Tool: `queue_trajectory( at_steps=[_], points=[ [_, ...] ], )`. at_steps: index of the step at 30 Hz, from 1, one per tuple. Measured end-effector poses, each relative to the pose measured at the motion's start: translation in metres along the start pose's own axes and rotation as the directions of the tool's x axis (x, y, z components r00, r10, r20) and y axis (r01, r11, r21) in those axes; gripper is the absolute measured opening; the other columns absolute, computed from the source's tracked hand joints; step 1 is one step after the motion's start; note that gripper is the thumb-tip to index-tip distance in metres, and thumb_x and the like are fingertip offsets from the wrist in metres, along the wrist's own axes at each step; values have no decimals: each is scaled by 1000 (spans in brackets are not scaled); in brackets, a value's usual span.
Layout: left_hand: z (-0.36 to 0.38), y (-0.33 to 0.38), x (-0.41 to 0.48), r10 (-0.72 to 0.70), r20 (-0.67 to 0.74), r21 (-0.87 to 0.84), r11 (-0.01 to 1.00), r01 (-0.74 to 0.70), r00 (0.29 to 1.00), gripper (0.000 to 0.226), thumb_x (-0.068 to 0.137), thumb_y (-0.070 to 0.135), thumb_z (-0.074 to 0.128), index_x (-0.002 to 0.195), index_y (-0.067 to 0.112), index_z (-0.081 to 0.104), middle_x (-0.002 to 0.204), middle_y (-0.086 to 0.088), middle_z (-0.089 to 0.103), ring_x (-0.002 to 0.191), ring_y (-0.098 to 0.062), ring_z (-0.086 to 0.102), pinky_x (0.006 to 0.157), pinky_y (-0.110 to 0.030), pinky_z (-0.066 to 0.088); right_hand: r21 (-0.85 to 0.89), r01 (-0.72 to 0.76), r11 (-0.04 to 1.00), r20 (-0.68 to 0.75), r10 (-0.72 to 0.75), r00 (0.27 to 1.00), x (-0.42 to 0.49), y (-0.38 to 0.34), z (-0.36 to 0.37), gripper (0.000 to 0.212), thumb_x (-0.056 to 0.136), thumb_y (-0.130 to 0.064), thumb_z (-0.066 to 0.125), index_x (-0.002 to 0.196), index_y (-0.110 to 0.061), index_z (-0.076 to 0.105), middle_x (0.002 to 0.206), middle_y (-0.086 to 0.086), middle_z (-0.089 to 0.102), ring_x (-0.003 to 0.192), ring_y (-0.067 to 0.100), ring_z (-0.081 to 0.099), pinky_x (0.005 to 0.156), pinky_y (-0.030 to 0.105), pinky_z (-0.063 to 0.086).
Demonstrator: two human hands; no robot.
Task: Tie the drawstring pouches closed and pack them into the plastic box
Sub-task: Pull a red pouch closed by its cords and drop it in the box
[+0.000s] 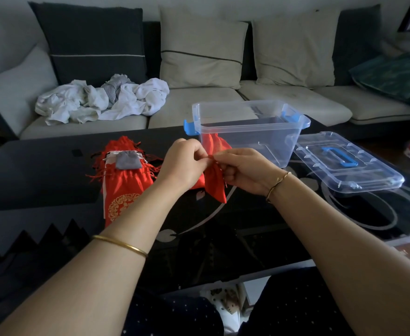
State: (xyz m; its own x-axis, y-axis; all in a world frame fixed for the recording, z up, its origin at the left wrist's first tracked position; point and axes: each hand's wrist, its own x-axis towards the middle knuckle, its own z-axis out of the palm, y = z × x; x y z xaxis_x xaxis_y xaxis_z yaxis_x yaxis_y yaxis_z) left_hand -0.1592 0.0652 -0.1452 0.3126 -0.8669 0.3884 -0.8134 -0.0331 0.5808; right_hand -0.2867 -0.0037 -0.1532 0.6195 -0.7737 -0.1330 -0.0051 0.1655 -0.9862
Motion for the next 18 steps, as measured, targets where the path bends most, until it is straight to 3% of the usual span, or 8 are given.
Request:
queue_trajectory(
  at_steps=[3,7,9,11,13,16,18],
  points=[
    [-5,-5,2,-66,18,6,998,66,998,9,92,15,55,84,10,56,76,5,52,65,-5,46,53,-13,29,-288,68,955,-112,-104,988,1,-1,-9,12,87,-7,61,75,-9,64,64,0,54,52,6,42,52,18,38],
    [-6,-3,4,-102,71,17,995,101,992,14,94,13,49,80,10,51,71,3,48,62,-9,43,52,-22,30,-382,93,920,-215,-186,959,2,0,-15,6,86,-9,63,86,-4,67,69,-2,56,56,4,47,54,16,39],
    [-3,0,4,-162,117,-24,986,166,980,19,95,14,47,75,15,47,77,-2,53,69,-15,50,60,-26,40,-467,103,878,-236,-236,943,3,5,-13,11,87,-9,61,93,-1,67,69,-2,55,58,4,47,54,16,39],
    [-2,1,5,-246,164,-127,955,267,955,19,94,15,46,75,15,50,87,-10,59,82,-23,58,78,-39,52,-468,93,879,-187,-201,962,0,7,-11,16,92,-15,55,97,-3,66,77,2,60,66,8,52,59,19,42],
    [-2,-1,7,-308,181,-246,905,346,934,22,94,12,47,72,12,52,81,-12,60,79,-25,59,85,-46,51,-455,70,888,-77,-118,990,-3,9,-9,25,94,-30,51,104,-11,63,95,5,66,79,13,59,68,26,47],
    [-3,-4,11,-381,206,-386,815,433,901,23,94,11,48,72,12,54,74,-6,57,69,-18,56,75,-37,52,-577,85,812,-7,-109,994,-2,13,-4,52,84,-43,62,127,-17,49,111,-2,63,95,11,63,74,25,52],
    [-3,-3,13,-404,230,-467,752,465,885,21,94,11,50,74,12,55,74,-6,58,66,-16,56,69,-32,50,-624,114,773,-47,-182,982,-1,15,1,60,78,-38,71,127,-16,45,109,-4,60,99,11,61,76,23,51]
  ],
)
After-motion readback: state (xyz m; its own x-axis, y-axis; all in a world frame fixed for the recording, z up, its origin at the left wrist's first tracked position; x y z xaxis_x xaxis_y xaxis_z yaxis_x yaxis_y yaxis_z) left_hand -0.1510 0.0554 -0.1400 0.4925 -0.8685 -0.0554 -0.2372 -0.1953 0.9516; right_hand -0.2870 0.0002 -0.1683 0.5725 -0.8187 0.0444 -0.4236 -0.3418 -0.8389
